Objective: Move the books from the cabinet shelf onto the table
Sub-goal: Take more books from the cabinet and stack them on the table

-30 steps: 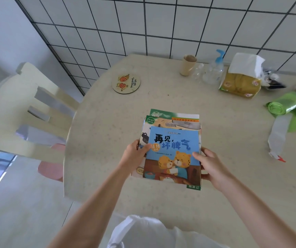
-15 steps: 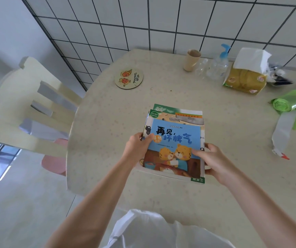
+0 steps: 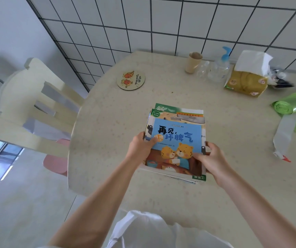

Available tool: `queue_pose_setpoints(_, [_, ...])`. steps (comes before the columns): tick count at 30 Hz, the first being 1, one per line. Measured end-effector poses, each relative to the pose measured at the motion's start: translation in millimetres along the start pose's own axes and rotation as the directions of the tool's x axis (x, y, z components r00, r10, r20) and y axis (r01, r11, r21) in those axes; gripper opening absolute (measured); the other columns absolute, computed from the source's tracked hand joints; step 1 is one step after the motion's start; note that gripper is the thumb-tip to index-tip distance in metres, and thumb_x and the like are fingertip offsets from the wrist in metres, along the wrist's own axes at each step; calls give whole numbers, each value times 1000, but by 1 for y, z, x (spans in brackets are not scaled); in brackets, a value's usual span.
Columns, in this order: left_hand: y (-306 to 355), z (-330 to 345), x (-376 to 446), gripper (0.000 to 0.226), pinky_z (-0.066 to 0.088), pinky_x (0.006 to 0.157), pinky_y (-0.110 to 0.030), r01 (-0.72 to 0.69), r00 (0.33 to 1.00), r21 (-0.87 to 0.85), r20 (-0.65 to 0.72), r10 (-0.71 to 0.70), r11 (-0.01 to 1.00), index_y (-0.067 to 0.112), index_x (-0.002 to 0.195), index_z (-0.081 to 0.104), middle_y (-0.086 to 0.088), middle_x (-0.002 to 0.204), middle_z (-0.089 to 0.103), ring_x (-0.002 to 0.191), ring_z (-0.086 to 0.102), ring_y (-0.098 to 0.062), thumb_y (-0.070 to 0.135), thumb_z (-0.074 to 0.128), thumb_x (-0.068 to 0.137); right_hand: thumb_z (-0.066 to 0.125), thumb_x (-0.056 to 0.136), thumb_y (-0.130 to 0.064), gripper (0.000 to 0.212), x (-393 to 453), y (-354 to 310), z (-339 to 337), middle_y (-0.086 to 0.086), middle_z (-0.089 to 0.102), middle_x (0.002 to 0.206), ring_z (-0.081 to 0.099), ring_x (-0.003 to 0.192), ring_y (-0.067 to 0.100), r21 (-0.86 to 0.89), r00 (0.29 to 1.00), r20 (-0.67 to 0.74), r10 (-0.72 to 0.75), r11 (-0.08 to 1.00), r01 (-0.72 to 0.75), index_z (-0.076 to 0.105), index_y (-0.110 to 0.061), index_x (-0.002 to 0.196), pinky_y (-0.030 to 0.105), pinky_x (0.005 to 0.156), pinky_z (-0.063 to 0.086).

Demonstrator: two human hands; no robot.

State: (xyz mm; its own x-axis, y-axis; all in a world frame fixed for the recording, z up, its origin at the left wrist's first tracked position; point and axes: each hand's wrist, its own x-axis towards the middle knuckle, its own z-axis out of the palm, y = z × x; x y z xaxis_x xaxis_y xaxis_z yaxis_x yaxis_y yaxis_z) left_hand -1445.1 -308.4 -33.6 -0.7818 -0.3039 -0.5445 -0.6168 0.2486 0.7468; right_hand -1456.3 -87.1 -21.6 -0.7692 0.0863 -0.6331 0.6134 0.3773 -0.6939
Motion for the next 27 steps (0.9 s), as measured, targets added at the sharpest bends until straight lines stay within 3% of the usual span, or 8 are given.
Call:
queue_pose_setpoints(6, [3, 8, -3, 25, 49, 56, -26, -72, 988, 202, -122, 98, 977, 15, 106, 56, 0, 103, 64, 86, 60, -16, 36, 58, 91, 73, 81, -22, 61, -11, 4, 8, -2, 57, 104, 57, 92, 17, -23, 998, -17, -58, 998, 57, 41, -19, 133, 28, 64, 46])
queue_pose_setpoints(8, [-1, 9, -4, 24, 48, 57, -27, -82, 988, 216, -111, 108, 973, 17, 107, 54, -2, 107, 62, 92, 58, -17, 37, 57, 92, 74, 80, -22, 62, -14, 5, 11, -4, 55, 105, 55, 95, 17, -25, 997, -20, -75, 997, 74, 40, -20, 132, 31, 70, 46])
queue_pose_setpoints(11, [-4, 9, -11, 31, 42, 70, -29, -91, 983, 272, -128, 129, 958, 17, 115, 52, -3, 114, 50, 97, 45, -17, 37, 57, 92, 73, 80, -22, 61, -17, 9, 14, -5, 57, 111, 57, 102, 18, -33, 995, -15, -96, 995, 96, 38, -24, 130, 42, 84, 53])
queue_pose_setpoints(15, [-10, 8, -20, 36, 34, 77, -26, -100, 970, 280, -188, 157, 955, 14, 122, 52, 1, 113, 44, 101, 40, -15, 35, 58, 93, 74, 79, -29, 60, -22, 16, 17, -10, 60, 120, 61, 109, 16, -61, 992, 0, -127, 990, 127, 39, -32, 128, 43, 91, 53])
queue_pose_setpoints(20, [-18, 14, -22, 38, 39, 73, -26, -136, 971, 272, -156, 183, 953, 18, 121, 51, 0, 111, 55, 98, 50, -16, 37, 62, 90, 75, 76, -32, 59, -21, 17, 16, -15, 63, 116, 62, 106, 12, -53, 990, 18, -142, 988, 143, 42, -36, 124, 44, 91, 53])
queue_pose_setpoints(24, [-15, 12, -23, 39, 35, 57, -18, -131, 977, 268, -127, 170, 954, 18, 118, 50, 1, 109, 54, 92, 51, -15, 40, 62, 88, 77, 64, -47, 68, -22, 14, 14, -18, 62, 118, 60, 109, 13, -12, 990, 50, -133, 991, 134, 42, -40, 122, 47, 93, 51])
queue_pose_setpoints(27, [-12, 7, -26, 33, 37, 66, -23, -140, 980, 270, -100, 172, 953, 21, 119, 50, 2, 112, 54, 96, 49, -14, 34, 61, 90, 72, 77, -34, 51, -28, 11, 8, -10, 60, 121, 59, 106, 13, 9, 993, 73, -96, 995, 96, 40, -38, 116, 40, 90, 50])
